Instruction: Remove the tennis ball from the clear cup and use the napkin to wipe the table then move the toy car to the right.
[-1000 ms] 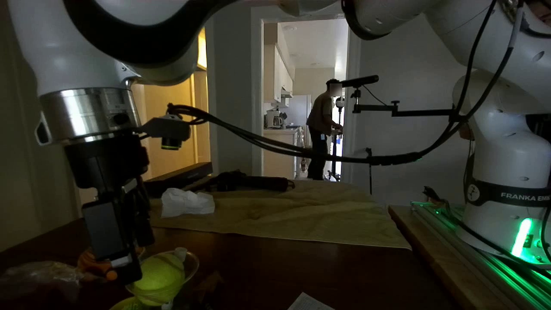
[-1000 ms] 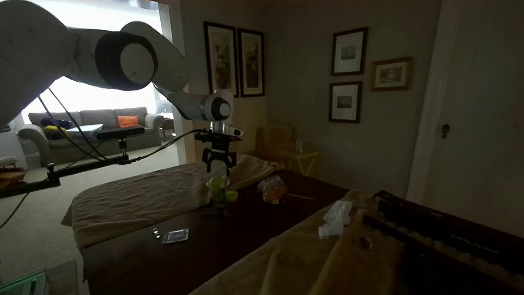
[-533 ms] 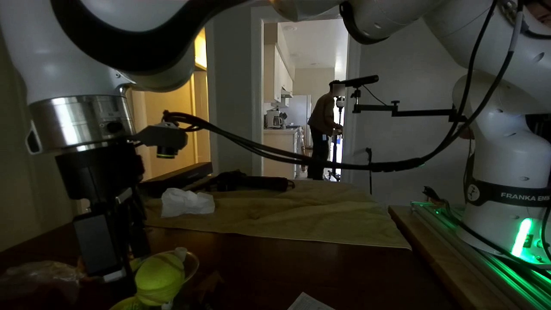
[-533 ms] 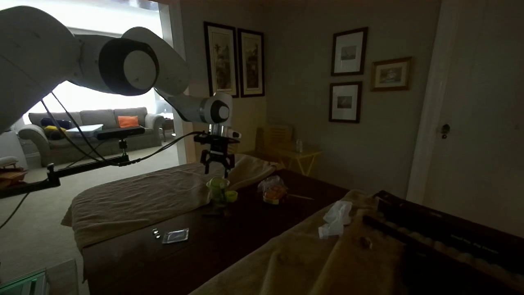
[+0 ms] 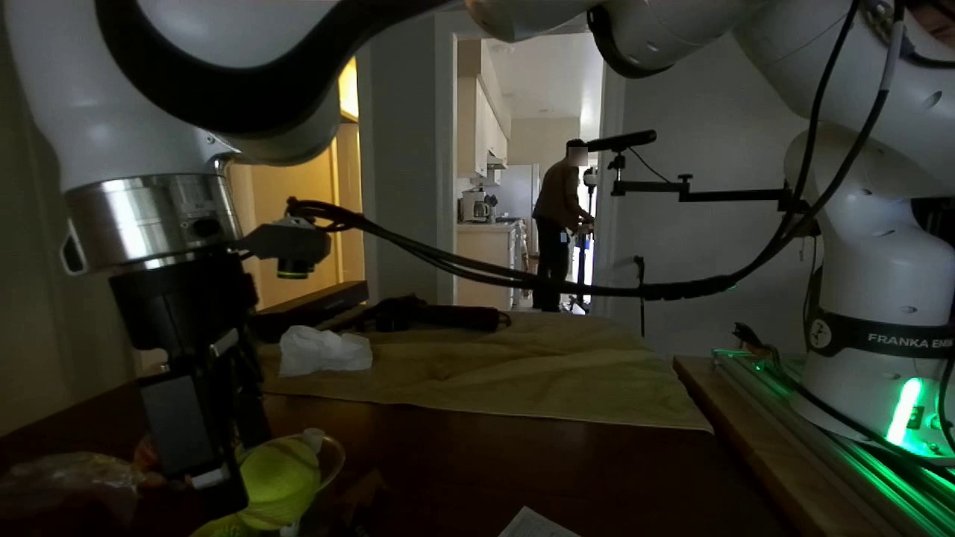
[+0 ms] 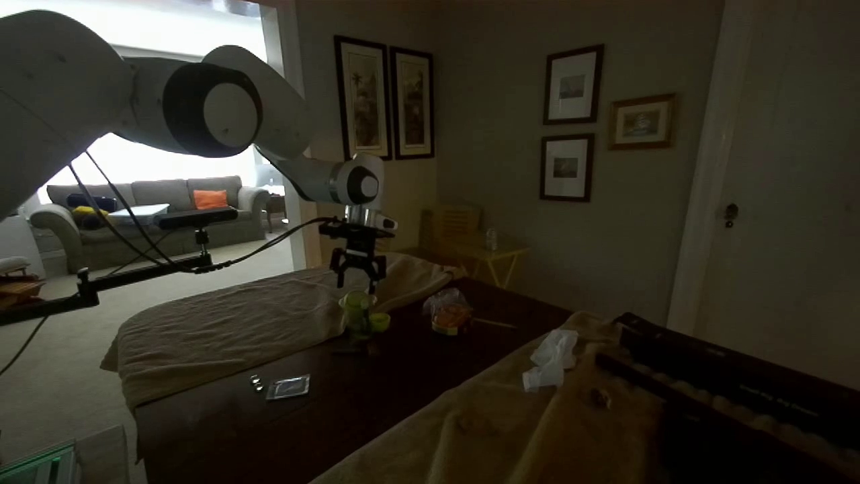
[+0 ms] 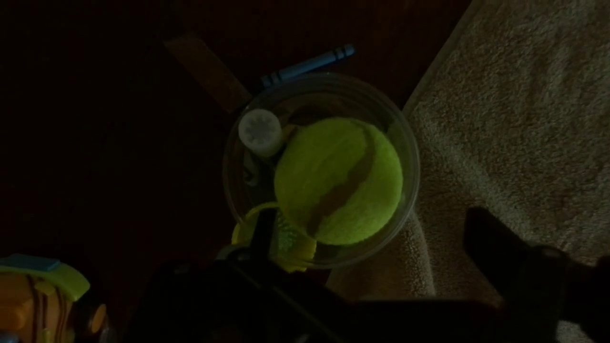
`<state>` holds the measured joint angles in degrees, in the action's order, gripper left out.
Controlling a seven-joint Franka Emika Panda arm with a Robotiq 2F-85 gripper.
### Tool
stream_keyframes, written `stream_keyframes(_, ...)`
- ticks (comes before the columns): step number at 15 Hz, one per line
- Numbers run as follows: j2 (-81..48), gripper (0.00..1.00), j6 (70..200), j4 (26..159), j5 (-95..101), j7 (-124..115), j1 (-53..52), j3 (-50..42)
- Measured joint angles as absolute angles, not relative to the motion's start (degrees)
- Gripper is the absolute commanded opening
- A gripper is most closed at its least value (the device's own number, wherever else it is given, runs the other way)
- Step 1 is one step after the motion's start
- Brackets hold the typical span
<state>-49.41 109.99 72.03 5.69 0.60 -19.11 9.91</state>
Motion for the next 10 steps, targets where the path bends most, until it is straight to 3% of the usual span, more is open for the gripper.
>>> stream_keyframes(7, -49.00, 1.00, 109.81, 74.88, 4.58, -1.69, -18.36, 9.68)
stream_keyframes(8, -49.00, 0.75, 109.81, 75.17, 4.29, -1.84, -18.36, 9.72)
stream_keyframes(9, -48.97, 0.74, 109.81, 75.42, 3.97, -1.95, -18.37, 9.78)
stream_keyframes(10, -48.92, 0.66, 109.81, 75.68, 3.75, -2.08, -18.38, 9.80)
